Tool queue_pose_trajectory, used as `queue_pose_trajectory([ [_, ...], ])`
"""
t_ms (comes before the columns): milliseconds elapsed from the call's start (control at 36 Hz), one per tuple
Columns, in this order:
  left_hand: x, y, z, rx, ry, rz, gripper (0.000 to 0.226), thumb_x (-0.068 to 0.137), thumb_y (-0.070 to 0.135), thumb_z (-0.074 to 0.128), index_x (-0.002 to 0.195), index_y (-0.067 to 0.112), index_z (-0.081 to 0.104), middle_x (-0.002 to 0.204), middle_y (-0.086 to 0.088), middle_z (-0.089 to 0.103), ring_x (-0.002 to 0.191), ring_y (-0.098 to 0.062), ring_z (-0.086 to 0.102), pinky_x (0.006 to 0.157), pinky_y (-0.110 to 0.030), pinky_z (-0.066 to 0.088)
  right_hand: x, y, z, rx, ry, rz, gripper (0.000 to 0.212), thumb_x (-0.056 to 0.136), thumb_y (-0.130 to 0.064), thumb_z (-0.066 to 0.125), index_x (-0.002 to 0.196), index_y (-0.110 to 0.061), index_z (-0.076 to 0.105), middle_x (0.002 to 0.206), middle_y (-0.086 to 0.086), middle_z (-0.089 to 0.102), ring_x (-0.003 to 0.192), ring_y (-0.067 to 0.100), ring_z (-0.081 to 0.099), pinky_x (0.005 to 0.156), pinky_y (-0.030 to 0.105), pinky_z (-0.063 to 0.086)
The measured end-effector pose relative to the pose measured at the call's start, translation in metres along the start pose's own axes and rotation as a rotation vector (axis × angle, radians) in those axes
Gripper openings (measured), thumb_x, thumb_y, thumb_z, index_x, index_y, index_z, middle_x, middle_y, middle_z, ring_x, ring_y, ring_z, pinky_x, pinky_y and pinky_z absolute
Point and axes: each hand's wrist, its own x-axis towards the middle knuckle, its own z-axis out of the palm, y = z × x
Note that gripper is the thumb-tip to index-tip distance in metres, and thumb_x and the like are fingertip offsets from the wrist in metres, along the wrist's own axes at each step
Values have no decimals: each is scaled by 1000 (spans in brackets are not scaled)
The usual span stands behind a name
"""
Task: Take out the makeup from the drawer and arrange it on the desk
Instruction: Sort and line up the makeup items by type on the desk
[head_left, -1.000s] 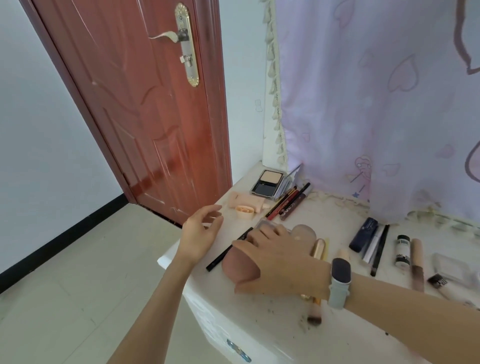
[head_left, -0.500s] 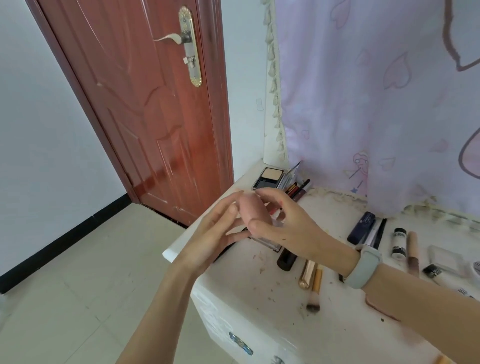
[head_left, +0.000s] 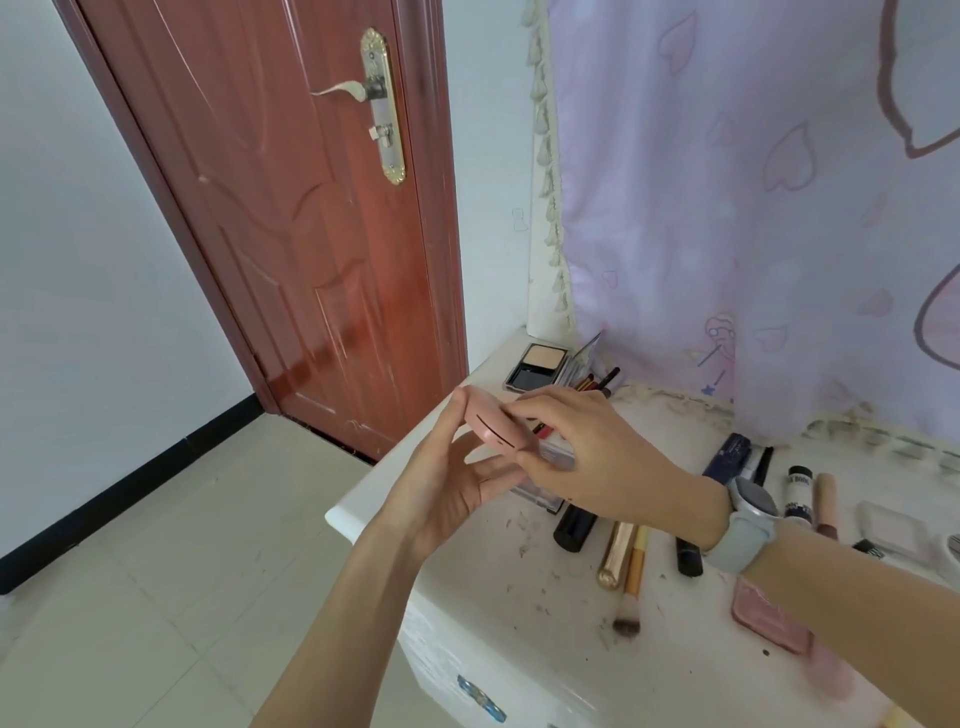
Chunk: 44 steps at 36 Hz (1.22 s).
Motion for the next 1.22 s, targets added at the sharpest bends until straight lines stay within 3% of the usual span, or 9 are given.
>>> queue_pose_trajectory([
  [250, -3, -1, -13, -17, 80, 16, 40, 88, 45, 59, 102, 9, 69, 111, -17, 66, 108, -39, 61, 86, -44, 54, 17, 1, 6, 180, -117, 70, 34, 87, -23, 60, 122, -23, 57, 114, -11, 58, 103, 0, 52, 91, 17, 40],
  [306, -4, -1, -15, 100, 99, 97, 46, 86, 41, 65, 113, 6, 55, 114, -14, 64, 110, -33, 61, 89, -42, 53, 19, 2, 5, 349, -122, 161, 29, 89, -24, 58, 118, -26, 60, 114, -14, 59, 104, -4, 54, 92, 15, 40],
  [417, -2, -4, -19, 523, 287, 363, 72, 66, 17, 84, 125, 31, 46, 119, 16, 58, 107, 8, 56, 79, -8, 48, 26, 5, 1, 603, -159, 399, 22, 93, -31, 50, 107, -25, 66, 108, -11, 67, 96, 1, 64, 96, 29, 47],
  [583, 5, -12, -23, 921, 203, 548, 84, 66, 10, 82, 132, 36, 38, 127, 30, 45, 120, 6, 45, 99, -11, 37, 32, 10, -3, 637, -235, 433, 23, 92, -27, 55, 110, -21, 67, 93, -13, 71, 85, 1, 68, 81, 19, 52],
  [750, 9, -14, -21, 1135, 145, 618, 87, 65, 15, 83, 130, 44, 33, 132, 15, 43, 121, 6, 39, 94, -1, 28, 42, 10, -2, 514, -263, 435, 19, 88, -17, 55, 93, -28, 68, 78, -18, 67, 67, -10, 60, 64, 8, 49],
  [861, 11, -14, -25, 1087, 146, 586, 84, 65, 13, 83, 132, 36, 38, 130, 19, 42, 120, 6, 41, 95, -4, 32, 51, 9, 2, 428, -309, 451, 21, 82, -16, 52, 84, -6, 69, 72, 2, 59, 65, 8, 55, 70, 26, 48],
  [1000, 13, -9, -34, 898, 158, 503, 79, 65, 1, 81, 131, 23, 45, 127, 19, 46, 120, 3, 46, 97, -8, 36, 69, 0, 6, 429, -331, 519, 21, 81, -23, 51, 71, -9, 65, 45, -12, 58, 41, -2, 54, 39, 7, 36],
  [1139, 11, -6, -50, 730, 165, 395, 76, 68, -4, 79, 129, 26, 47, 124, 13, 56, 119, 2, 49, 97, -18, 41, 89, -12, 20, 376, -401, 587, 30, 77, -34, 52, 80, -12, 73, 74, 3, 74, 69, 12, 71, 59, 17, 48],
  [1222, 11, -6, -59, 670, 167, 356, 74, 65, 1, 80, 127, 27, 49, 121, 14, 60, 120, -2, 50, 101, -28, 39, 98, -18, 25, 370, -453, 605, 27, 75, -27, 54, 80, -8, 73, 50, -2, 64, 47, 6, 62, 38, 9, 35],
])
